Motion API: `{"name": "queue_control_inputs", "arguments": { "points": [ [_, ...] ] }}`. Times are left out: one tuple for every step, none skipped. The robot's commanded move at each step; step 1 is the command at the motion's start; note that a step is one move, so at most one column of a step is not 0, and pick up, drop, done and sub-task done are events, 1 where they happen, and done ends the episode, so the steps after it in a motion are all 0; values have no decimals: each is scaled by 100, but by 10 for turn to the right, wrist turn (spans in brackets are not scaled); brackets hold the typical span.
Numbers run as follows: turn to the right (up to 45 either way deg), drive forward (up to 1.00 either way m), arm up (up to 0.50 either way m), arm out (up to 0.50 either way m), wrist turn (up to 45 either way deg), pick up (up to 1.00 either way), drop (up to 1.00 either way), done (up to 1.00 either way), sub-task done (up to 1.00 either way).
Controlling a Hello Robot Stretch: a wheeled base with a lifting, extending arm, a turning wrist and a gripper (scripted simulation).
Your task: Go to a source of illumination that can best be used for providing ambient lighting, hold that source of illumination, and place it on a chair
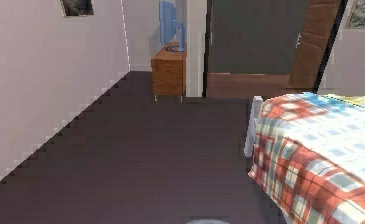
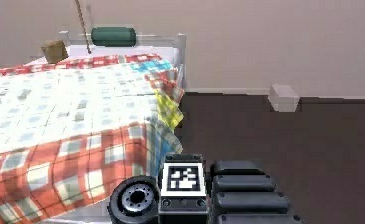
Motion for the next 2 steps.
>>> {"name": "queue_control_inputs", "arguments": {
  "points": [
    [30,0,0,0,0,0,0,0,0],
    [0,100,0,0,0,0,0,0,0]
  ]
}}
